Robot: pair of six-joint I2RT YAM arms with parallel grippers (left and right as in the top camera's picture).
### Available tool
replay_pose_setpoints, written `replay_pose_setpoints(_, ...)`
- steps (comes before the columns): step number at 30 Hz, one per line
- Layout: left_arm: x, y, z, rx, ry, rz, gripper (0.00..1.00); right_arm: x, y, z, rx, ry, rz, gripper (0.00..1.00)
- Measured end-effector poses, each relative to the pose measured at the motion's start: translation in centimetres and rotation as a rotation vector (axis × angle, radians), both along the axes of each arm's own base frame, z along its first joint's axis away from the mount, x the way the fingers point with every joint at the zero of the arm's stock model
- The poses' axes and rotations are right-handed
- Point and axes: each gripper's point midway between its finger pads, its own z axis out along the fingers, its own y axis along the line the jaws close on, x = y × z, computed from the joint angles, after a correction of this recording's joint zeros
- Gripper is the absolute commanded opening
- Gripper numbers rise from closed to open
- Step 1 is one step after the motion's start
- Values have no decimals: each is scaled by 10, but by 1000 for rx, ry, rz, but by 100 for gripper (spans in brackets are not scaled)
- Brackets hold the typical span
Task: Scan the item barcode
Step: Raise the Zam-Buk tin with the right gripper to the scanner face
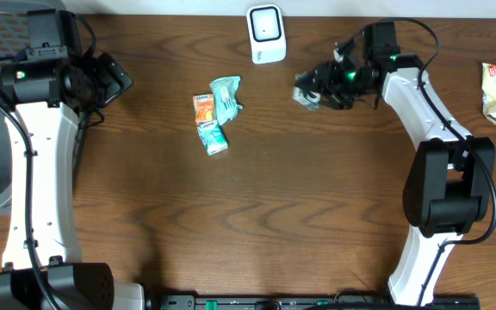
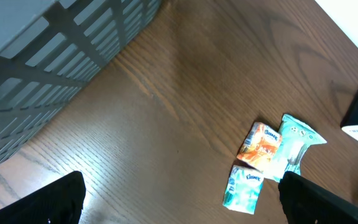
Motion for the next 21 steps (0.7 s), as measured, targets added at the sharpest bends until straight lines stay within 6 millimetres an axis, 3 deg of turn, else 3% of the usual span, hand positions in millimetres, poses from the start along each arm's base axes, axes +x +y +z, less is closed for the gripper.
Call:
replay_pose_setpoints(9, 0, 0, 0, 0, 0, 0, 98, -21, 30, 47, 386, 434, -92, 42)
replay_pose_setpoints(21, 0, 0, 0, 0, 0, 0, 98, -24, 35, 56, 446, 523, -101, 41)
